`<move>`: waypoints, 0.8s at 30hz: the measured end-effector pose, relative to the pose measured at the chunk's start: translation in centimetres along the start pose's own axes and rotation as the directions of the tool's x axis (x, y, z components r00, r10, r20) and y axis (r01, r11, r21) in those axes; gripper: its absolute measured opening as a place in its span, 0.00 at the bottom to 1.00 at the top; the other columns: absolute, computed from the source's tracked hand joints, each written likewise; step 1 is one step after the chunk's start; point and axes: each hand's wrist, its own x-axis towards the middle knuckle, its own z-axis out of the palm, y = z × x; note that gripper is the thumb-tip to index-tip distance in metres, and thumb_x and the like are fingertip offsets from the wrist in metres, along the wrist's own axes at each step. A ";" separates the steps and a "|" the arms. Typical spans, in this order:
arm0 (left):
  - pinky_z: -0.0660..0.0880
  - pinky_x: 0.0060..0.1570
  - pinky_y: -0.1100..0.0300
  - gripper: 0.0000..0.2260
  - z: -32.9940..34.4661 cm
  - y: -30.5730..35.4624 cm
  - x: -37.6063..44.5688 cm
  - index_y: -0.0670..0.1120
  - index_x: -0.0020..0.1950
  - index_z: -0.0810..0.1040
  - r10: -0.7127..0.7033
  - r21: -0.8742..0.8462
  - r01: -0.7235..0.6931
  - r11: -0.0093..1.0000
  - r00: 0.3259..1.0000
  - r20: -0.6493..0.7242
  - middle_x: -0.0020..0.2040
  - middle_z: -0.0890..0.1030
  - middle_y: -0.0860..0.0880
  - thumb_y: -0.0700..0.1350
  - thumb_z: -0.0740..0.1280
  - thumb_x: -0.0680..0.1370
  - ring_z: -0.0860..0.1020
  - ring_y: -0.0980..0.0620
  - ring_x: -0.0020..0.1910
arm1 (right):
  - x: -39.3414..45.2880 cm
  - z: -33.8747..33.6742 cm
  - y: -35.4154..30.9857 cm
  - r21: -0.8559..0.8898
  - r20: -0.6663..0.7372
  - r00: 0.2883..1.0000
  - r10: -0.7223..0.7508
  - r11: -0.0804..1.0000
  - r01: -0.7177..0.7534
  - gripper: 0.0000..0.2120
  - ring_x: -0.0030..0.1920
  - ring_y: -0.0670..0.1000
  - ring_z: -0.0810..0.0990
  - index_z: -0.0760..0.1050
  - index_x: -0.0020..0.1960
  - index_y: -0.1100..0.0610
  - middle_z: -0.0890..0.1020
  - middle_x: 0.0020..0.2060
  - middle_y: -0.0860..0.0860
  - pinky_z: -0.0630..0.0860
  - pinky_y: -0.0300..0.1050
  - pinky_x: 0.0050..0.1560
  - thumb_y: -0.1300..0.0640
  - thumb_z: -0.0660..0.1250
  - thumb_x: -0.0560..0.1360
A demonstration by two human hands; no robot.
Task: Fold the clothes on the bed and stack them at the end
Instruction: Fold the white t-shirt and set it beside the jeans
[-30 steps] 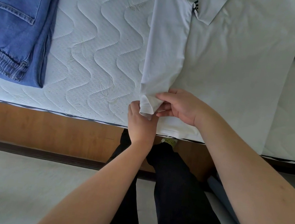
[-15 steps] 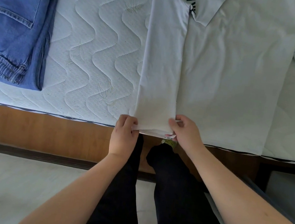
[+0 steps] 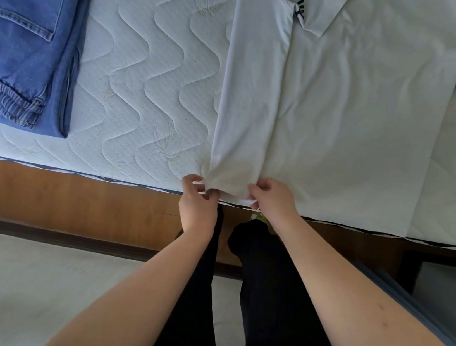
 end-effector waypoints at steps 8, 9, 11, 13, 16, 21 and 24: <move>0.76 0.34 0.60 0.11 -1.3 -1.3 0.1 0.58 0.58 0.68 0.171 0.217 -0.179 0.960 0.984 0.055 0.42 0.77 0.64 0.45 0.63 0.80 0.77 0.63 0.39 | -0.9 -0.6 1.8 -0.002 -0.083 0.993 -0.082 0.997 0.082 0.05 0.30 0.44 0.81 0.73 0.44 0.51 0.81 0.38 0.51 0.77 0.46 0.38 0.50 0.64 0.77; 0.75 0.33 0.59 0.10 -1.3 -1.5 0.1 0.57 0.60 0.69 0.184 0.236 -0.193 0.952 0.981 0.060 0.41 0.77 0.63 0.46 0.62 0.80 0.77 0.62 0.39 | -0.9 -0.5 1.9 0.021 -0.085 0.993 -0.084 0.996 0.086 0.05 0.30 0.44 0.81 0.73 0.45 0.50 0.81 0.38 0.51 0.79 0.46 0.38 0.51 0.66 0.77; 0.72 0.31 0.58 0.09 -1.3 -2.0 -0.1 0.54 0.61 0.70 0.208 0.281 -0.223 0.933 0.975 0.080 0.37 0.77 0.59 0.46 0.59 0.81 0.77 0.58 0.36 | -0.9 -0.3 2.1 0.040 -0.109 0.989 -0.097 0.994 0.102 0.05 0.33 0.46 0.82 0.72 0.46 0.50 0.81 0.39 0.50 0.82 0.48 0.40 0.52 0.68 0.77; 0.71 0.29 0.57 0.07 -1.3 -2.2 -0.2 0.53 0.57 0.72 0.208 0.317 -0.228 0.921 0.973 0.096 0.35 0.78 0.55 0.46 0.57 0.82 0.77 0.54 0.34 | -0.8 -0.1 2.1 -0.001 -0.128 0.986 -0.105 0.994 0.106 0.06 0.31 0.46 0.81 0.72 0.49 0.50 0.81 0.40 0.48 0.82 0.48 0.40 0.51 0.68 0.77; 0.73 0.32 0.53 0.07 -1.3 -2.2 0.1 0.48 0.49 0.73 0.156 0.395 -0.186 0.900 0.982 0.107 0.35 0.78 0.50 0.45 0.56 0.81 0.76 0.47 0.34 | -0.7 0.0 1.9 -0.127 -0.087 0.993 -0.079 0.990 0.068 0.10 0.28 0.44 0.81 0.73 0.53 0.52 0.82 0.40 0.47 0.81 0.45 0.39 0.47 0.66 0.78; 0.73 0.32 0.55 0.07 -1.8 -1.7 1.0 0.48 0.49 0.72 0.099 0.539 -0.190 0.821 0.976 0.194 0.36 0.77 0.49 0.44 0.55 0.81 0.75 0.49 0.33 | -0.3 -0.7 0.5 -0.446 -0.046 0.998 -0.038 0.895 0.014 0.11 0.40 0.50 0.80 0.74 0.47 0.52 0.80 0.37 0.48 0.75 0.46 0.39 0.44 0.64 0.77; 0.72 0.39 0.54 0.08 -2.6 -0.9 1.8 0.47 0.53 0.72 0.037 0.627 -0.216 0.749 0.957 0.286 0.44 0.77 0.49 0.41 0.56 0.79 0.75 0.47 0.40 | 0.1 -1.7 -0.7 -0.585 0.004 1.000 0.016 0.811 -0.011 0.14 0.38 0.51 0.78 0.73 0.38 0.49 0.78 0.34 0.47 0.70 0.43 0.34 0.41 0.65 0.76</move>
